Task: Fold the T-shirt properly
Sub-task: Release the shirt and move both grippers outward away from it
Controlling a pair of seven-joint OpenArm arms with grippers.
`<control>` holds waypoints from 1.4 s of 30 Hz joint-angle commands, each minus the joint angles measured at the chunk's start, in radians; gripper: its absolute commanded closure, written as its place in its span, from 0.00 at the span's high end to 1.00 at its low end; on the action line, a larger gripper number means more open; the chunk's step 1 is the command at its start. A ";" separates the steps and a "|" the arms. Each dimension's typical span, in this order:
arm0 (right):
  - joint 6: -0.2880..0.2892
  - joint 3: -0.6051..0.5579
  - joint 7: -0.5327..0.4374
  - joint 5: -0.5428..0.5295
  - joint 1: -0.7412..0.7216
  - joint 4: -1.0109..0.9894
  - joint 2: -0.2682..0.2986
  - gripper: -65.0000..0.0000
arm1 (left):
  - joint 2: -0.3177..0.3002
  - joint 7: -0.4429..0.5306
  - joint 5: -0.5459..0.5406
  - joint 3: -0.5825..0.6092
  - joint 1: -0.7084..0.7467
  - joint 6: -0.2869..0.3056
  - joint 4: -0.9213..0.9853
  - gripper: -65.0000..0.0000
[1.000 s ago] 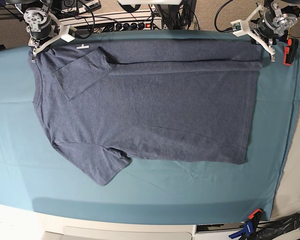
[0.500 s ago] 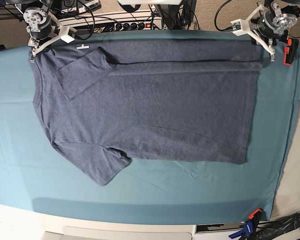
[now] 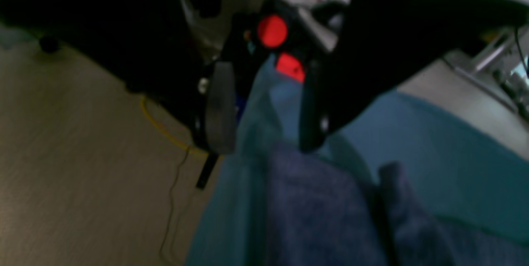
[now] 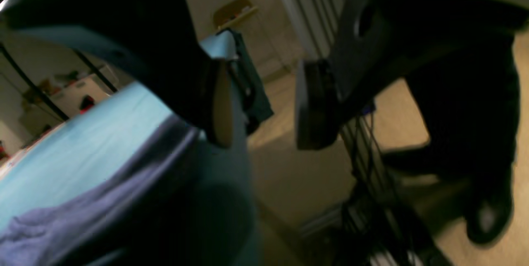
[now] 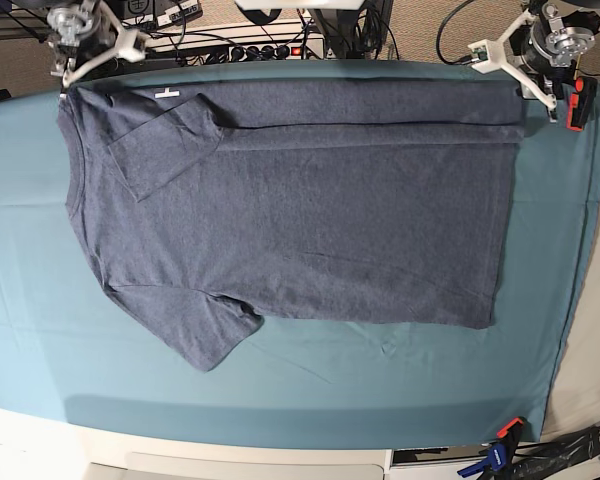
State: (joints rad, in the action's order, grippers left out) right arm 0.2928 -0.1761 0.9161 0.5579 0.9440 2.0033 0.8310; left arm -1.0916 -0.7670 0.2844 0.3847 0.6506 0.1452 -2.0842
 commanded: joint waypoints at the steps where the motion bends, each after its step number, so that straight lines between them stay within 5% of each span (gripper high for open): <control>1: -0.023 0.009 0.010 0.038 0.024 0.035 0.014 0.40 | -0.020 -0.005 0.011 -0.008 0.003 -0.015 -0.039 0.41; 10: -0.180 0.037 0.046 0.218 0.125 0.309 0.014 0.40 | -0.041 -0.045 0.072 -0.009 -0.003 -0.044 -0.272 0.41; 14: -0.233 0.181 0.035 0.229 0.119 0.353 0.013 0.40 | -0.045 -0.035 0.087 -0.061 -0.042 -0.053 -0.272 0.41; 17: -0.325 0.349 -0.017 0.233 0.072 0.353 -0.005 0.40 | -0.044 0.008 0.037 -0.154 -0.087 -0.076 -0.272 0.41; 23: -0.369 0.605 -0.114 -0.027 -0.161 0.353 -0.141 0.40 | -0.037 0.092 -0.176 -0.339 -0.226 -0.065 -0.272 0.41; 30: -0.348 0.603 -0.196 -0.276 -0.346 0.353 -0.296 0.40 | -0.032 0.156 -0.419 -0.359 -0.282 0.011 -0.260 0.41; 42: -0.328 0.438 -0.300 -0.625 -0.629 -0.082 -0.313 0.40 | 0.084 0.215 -0.762 -0.359 -0.335 0.163 0.048 0.41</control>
State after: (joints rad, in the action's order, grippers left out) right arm -0.0208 0.2523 0.6380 -0.0803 0.3176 1.9064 0.4988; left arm -0.9859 -0.5709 -0.4694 0.0383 0.3279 0.3134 -2.0232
